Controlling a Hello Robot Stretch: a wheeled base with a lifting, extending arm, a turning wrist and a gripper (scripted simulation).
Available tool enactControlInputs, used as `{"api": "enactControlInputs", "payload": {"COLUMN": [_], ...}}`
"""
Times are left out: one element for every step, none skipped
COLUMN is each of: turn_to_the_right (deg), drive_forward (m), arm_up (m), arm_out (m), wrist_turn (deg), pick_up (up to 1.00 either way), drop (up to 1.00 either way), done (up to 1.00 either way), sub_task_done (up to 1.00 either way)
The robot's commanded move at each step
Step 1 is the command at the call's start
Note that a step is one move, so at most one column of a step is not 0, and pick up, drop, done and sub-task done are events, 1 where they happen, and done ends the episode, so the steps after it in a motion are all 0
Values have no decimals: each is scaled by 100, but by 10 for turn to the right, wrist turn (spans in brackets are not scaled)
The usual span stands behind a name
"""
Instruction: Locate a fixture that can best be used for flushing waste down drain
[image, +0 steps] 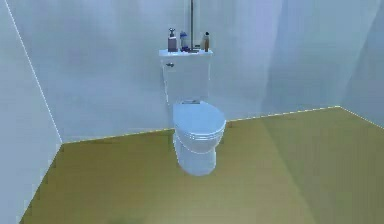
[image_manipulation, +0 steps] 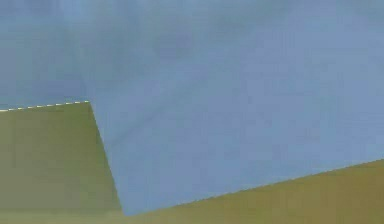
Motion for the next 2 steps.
{"api": "enactControlInputs", "payload": {"turn_to_the_right": [0, 0], "drive_forward": [55, 0], "arm_up": [0, 0], "arm_out": [0, 0], "wrist_turn": [0, 0], "pick_up": [0, 0], "drop": [0, 0], "done": [0, 100], "sub_task_done": [0, 0]}}
